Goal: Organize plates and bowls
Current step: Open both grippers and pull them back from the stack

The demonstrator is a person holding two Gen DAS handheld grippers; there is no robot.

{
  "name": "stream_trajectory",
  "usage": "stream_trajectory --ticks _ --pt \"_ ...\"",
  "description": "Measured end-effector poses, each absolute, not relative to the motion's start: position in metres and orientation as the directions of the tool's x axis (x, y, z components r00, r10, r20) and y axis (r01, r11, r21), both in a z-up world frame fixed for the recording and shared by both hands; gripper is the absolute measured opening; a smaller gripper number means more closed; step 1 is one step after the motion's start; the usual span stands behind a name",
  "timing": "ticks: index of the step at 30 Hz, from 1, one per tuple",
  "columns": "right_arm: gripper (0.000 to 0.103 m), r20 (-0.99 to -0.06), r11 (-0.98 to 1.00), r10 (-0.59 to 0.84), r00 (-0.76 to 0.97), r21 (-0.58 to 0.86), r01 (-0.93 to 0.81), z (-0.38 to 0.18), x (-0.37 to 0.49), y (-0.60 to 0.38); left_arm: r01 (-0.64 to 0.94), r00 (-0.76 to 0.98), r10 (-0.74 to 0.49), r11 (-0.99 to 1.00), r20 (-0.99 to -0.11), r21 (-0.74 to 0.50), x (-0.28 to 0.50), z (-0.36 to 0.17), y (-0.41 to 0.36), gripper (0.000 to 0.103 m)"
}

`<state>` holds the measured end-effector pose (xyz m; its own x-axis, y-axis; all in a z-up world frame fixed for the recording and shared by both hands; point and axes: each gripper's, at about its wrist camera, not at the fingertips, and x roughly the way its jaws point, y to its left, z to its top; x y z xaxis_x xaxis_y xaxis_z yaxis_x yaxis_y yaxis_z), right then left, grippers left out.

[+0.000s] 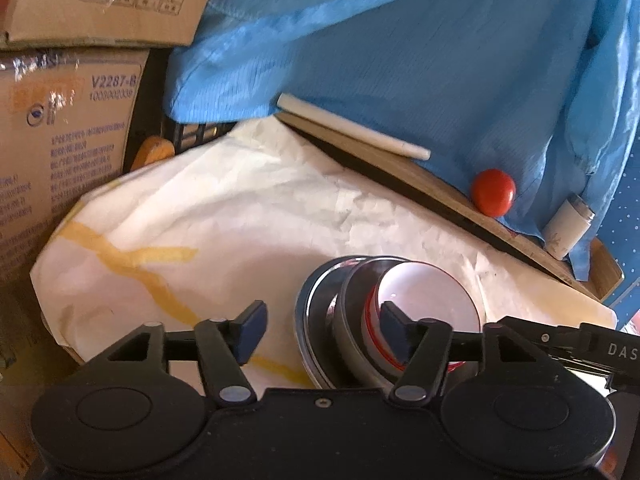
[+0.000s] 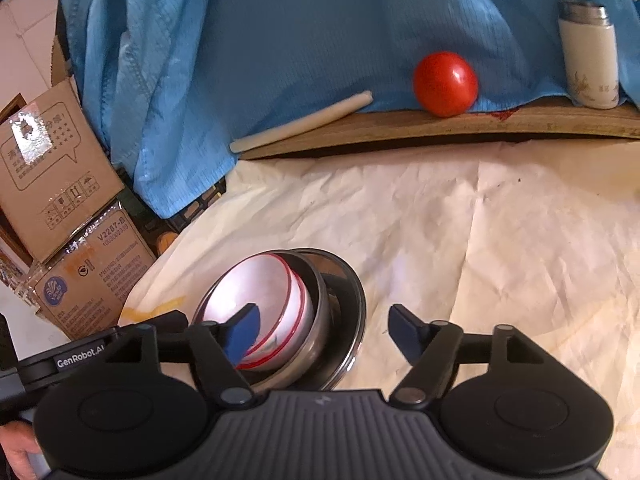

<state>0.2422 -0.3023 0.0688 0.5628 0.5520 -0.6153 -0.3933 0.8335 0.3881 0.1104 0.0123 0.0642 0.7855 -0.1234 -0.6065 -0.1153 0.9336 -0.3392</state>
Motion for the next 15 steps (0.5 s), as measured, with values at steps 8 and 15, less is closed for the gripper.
stream_trajectory --ticks 8,15 --pt "0.095 -0.55 0.859 0.512 0.66 0.341 -0.382 0.07 0.201 -0.305 -0.077 0.841 -0.11 0.945 -0.529 -0.318 0.089 0.067 0.015 0.083" --pt "0.102 -0.476 0.885 0.462 0.748 0.306 -0.352 0.069 0.162 -0.31 -0.052 0.904 -0.057 0.969 -0.423 -0.242 0.058 0.071 0.01 0.093"
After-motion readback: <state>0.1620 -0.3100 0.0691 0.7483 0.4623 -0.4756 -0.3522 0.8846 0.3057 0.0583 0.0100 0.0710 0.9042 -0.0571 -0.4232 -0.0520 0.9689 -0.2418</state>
